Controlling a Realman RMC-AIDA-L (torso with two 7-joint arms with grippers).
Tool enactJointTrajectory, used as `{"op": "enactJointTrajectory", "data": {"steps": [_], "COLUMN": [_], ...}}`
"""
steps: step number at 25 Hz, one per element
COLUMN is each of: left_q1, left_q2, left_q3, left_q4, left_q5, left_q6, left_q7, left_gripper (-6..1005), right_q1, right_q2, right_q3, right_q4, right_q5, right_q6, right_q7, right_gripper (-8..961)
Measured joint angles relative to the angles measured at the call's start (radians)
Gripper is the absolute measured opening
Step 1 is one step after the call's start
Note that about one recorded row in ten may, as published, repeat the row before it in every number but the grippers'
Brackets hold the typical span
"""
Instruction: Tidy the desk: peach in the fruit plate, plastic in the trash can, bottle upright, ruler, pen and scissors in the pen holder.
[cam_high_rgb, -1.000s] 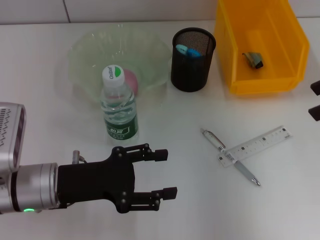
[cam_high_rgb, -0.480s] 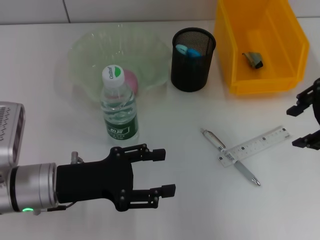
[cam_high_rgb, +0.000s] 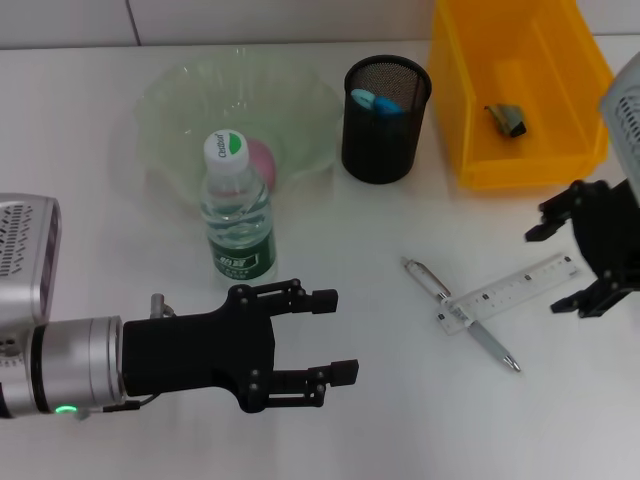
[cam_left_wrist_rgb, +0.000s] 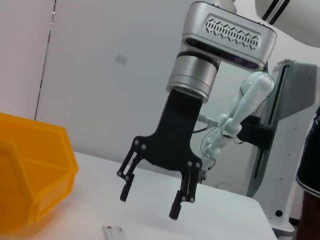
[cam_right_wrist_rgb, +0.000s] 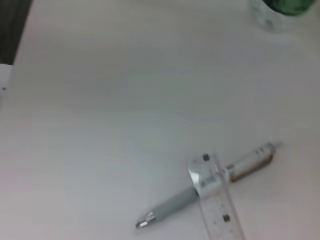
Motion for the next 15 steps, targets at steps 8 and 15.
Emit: {"op": "enactJointTrajectory", "data": {"steps": [8, 15], "left_q1": [0.002, 0.001], "left_q2": [0.0, 0.0], "left_q3": [0.003, 0.013], "left_q4": [-0.002, -0.002], "left_q5": [0.001, 0.001], "left_q6": [-0.001, -0.003], "left_q7": [-0.003, 0.0], "left_gripper": [772, 772], "right_q1": [0.053, 0.071], "right_q2": [-0.003, -0.002], "right_q3": [-0.015, -0.023], "right_q4": [0.147, 0.2], "right_q5": [0.035, 0.033], "right_q6": [0.052, 0.067], "right_q7": [-0.105, -0.16], "right_gripper": [794, 793]}}
